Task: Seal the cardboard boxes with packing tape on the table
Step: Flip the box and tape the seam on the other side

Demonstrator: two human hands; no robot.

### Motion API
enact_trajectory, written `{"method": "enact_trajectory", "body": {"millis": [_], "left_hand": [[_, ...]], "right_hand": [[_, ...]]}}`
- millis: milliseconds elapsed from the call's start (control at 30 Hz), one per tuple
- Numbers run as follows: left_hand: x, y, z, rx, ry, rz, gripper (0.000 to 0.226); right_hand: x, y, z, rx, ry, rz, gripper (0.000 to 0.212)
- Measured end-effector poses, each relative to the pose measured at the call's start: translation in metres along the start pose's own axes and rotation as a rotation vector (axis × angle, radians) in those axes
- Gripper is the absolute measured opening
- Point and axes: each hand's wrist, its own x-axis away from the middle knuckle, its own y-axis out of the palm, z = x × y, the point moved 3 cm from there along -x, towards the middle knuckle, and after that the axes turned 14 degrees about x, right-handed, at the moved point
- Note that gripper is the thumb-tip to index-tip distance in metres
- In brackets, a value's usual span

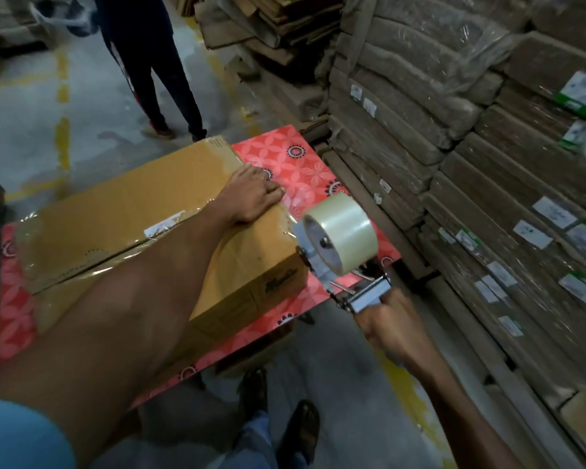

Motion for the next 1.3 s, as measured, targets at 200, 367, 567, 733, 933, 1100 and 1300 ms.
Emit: {"method": "enact_trajectory", "body": {"millis": [200,367,567,733,933,1100,1300], "left_hand": [[0.004,-0.002,0.008,0.01,-0.022,0.021,0.041],[0.004,0.0,0.021,0.009,-0.09,0.022,0.046],[0.034,0.026,0.07,0.294,0.27,-0.052,0.059],[0.038,0.025,0.072,0.219,0.23,-0.047,0.071],[0.04,0.02,0.076,0.251,0.142,-0.031,0.051],[0.039,0.024,0.081,0.167,0.121,-0.022,0.045],[0.04,0.027,0.082,0.177,0.091,0.041,0.043]], "right_hand": [[0.018,0.007,0.013,-0.204,0.095,-0.06,0.021],[0.022,0.024,0.031,-0.259,0.198,0.024,0.009],[-0.001,0.048,0.024,-0.26,0.152,-0.072,0.019],[-0.013,0.065,0.031,-0.605,0.231,-0.046,0.017],[0.012,0.1,0.035,-0.968,0.447,-0.137,0.015],[-0.007,0.115,0.066,-0.837,0.589,0.03,0.036],[-0.098,0.057,0.046,-0.382,0.381,0.141,0.024]]}}
